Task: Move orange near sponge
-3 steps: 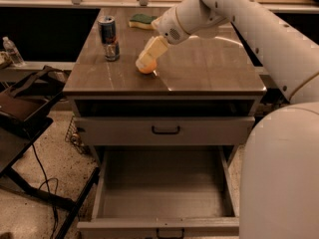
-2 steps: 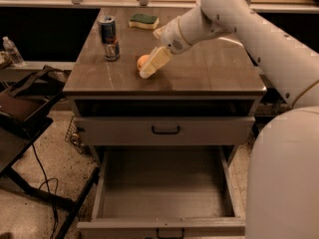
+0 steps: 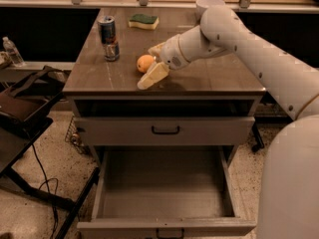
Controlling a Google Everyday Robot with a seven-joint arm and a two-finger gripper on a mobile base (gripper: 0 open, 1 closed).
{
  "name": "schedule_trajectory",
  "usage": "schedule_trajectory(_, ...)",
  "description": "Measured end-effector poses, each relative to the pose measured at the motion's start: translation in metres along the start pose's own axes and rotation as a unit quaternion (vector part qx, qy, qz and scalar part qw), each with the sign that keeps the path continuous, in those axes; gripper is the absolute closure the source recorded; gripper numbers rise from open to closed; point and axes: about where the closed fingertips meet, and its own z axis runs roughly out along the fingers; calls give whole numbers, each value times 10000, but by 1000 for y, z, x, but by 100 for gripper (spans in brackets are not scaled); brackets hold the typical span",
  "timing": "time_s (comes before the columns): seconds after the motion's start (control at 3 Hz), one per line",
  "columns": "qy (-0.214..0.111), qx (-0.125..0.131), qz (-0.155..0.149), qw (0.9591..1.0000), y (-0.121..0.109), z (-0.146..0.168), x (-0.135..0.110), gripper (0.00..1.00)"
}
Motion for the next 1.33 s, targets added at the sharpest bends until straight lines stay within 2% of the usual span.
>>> schedule_trajectory(0.33, -29, -17, 0, 10000, 2, 2, -2, 49)
schedule_trajectory(0.67, -29, -17, 0, 10000, 1, 1, -3, 72)
schedule_trajectory(1.0, -30, -20, 0, 10000, 1, 1, -3, 100)
schedule_trajectory(1.33, -30, -20, 0, 10000, 1, 1, -3, 100)
